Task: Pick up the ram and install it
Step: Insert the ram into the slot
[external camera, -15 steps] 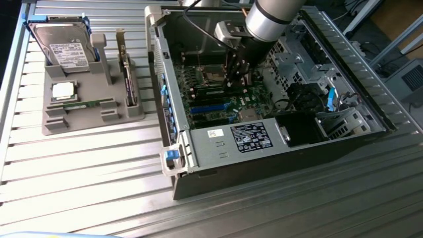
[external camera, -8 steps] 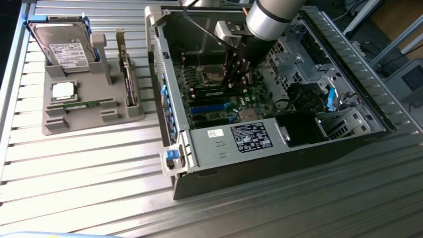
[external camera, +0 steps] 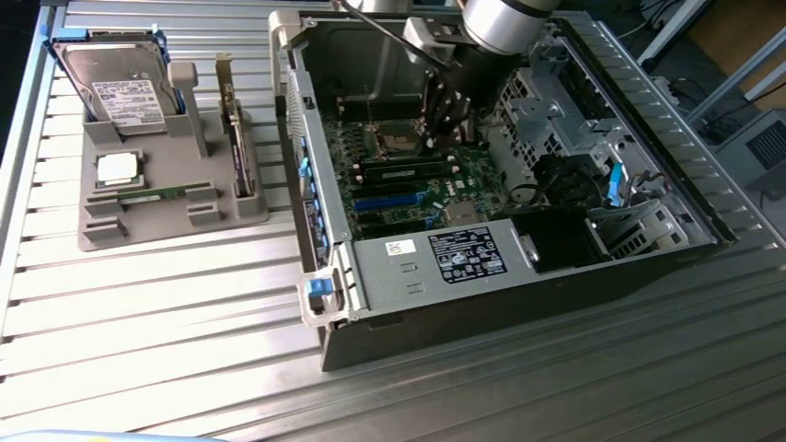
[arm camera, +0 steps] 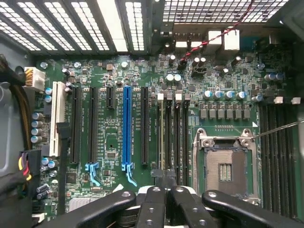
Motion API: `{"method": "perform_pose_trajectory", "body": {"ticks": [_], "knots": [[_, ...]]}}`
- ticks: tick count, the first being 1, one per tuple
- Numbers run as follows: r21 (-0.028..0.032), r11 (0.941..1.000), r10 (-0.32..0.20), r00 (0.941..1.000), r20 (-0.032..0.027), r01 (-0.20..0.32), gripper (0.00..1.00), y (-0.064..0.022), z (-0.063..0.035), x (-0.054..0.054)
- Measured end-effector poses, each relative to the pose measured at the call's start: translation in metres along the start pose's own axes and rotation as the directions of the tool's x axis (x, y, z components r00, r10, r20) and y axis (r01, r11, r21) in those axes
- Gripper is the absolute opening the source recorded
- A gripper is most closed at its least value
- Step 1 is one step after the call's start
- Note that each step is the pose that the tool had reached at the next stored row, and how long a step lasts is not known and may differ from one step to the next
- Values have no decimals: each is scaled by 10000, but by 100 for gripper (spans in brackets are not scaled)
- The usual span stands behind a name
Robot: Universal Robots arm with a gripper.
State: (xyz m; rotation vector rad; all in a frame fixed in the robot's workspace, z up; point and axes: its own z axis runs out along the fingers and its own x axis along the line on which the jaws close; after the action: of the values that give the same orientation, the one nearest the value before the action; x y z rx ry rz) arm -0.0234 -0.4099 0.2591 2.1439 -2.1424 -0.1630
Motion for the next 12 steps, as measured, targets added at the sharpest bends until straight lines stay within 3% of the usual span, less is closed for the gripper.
{"method": "perform_pose_trajectory", "body": {"ticks": [5,12], "knots": [[-257,9997,1,10000,-3,-1,11,-394,-60,0],[-279,9996,5,10000,24,-4,11,-447,-71,6]]}}
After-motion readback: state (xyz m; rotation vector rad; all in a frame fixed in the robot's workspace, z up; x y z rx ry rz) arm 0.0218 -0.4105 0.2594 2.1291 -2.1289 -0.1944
